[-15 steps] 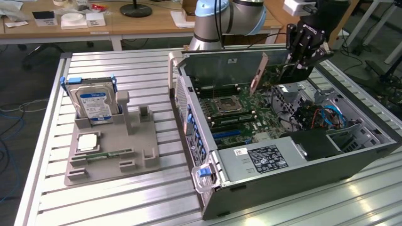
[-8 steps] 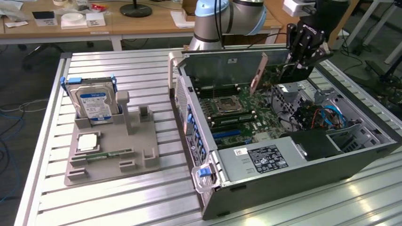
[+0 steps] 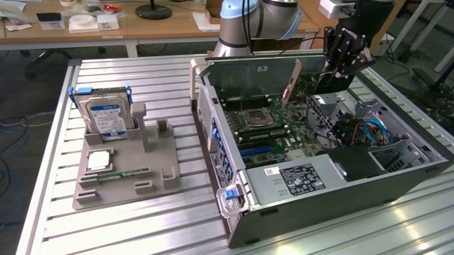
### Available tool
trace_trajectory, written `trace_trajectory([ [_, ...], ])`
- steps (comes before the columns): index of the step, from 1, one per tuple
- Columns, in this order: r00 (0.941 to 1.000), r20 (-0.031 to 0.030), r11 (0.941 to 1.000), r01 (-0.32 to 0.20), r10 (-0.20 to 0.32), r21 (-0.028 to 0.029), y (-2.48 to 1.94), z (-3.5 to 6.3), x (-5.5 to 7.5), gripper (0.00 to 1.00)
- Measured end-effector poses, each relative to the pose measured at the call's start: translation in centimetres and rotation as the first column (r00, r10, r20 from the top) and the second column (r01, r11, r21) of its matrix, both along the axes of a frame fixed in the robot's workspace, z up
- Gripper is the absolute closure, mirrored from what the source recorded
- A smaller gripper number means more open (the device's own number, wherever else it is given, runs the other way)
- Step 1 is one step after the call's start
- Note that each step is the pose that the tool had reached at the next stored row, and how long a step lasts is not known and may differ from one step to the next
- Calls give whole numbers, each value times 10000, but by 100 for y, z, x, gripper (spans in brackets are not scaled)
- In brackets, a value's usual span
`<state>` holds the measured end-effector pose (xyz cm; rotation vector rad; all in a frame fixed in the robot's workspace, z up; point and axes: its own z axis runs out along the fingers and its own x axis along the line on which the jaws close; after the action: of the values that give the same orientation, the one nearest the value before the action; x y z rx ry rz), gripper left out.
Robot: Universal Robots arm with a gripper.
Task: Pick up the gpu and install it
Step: 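Insert the gpu into the slot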
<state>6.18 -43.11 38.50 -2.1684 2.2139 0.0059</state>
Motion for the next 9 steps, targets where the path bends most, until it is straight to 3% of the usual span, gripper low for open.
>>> trace_trajectory([
  [9, 10000, 0, 10000, 1, -1, -1, 0, -10, -12, 74],
])
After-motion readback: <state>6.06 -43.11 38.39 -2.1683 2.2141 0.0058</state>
